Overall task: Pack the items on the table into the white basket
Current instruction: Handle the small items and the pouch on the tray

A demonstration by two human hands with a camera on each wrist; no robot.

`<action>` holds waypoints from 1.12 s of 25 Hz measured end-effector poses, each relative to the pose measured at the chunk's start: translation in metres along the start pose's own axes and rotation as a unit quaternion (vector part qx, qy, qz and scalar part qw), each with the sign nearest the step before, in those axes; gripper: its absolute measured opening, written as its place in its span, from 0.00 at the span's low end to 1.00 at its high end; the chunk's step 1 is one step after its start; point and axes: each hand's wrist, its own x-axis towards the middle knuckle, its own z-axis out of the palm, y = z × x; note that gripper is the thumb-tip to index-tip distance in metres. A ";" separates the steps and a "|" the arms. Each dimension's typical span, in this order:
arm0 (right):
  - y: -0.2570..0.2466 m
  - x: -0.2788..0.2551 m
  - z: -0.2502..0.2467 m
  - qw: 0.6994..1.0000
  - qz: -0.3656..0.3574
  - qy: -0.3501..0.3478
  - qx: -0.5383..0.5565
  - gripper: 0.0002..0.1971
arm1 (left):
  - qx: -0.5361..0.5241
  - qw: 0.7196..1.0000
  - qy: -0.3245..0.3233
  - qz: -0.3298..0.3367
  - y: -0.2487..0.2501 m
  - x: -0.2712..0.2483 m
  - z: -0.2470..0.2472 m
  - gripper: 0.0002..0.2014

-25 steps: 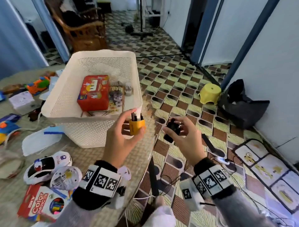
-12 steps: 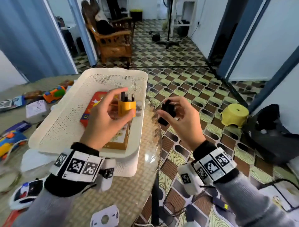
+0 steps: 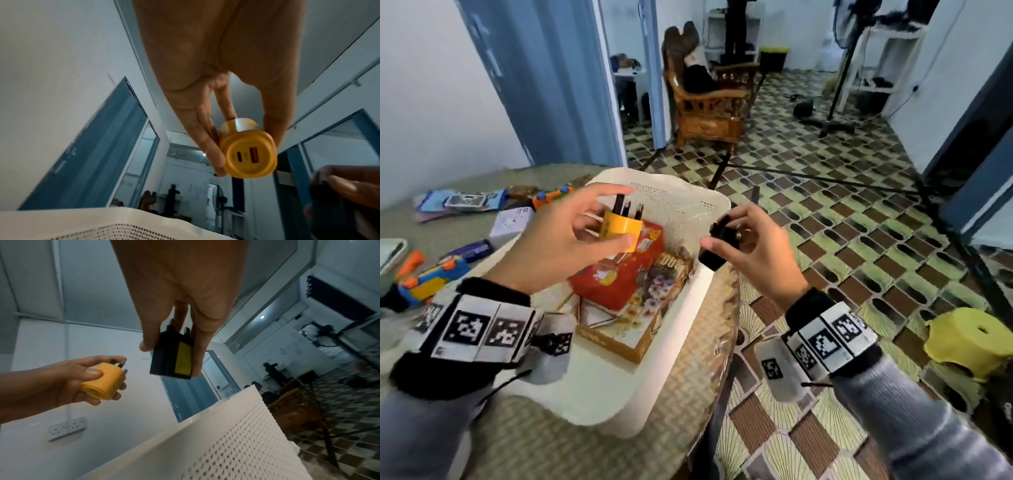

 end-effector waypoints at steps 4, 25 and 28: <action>0.022 0.046 -0.017 0.995 -0.037 -0.096 -0.015 0.24 | -0.002 0.996 0.057 -0.072 -0.013 0.021 0.017 0.28; 0.029 0.198 0.055 0.743 -0.241 -0.582 -0.226 0.21 | 0.031 0.959 0.180 -0.217 -0.082 0.017 0.047 0.28; 0.026 0.205 0.081 0.639 -0.274 -0.654 -0.298 0.20 | 0.039 0.952 0.197 -0.233 -0.085 0.018 0.045 0.27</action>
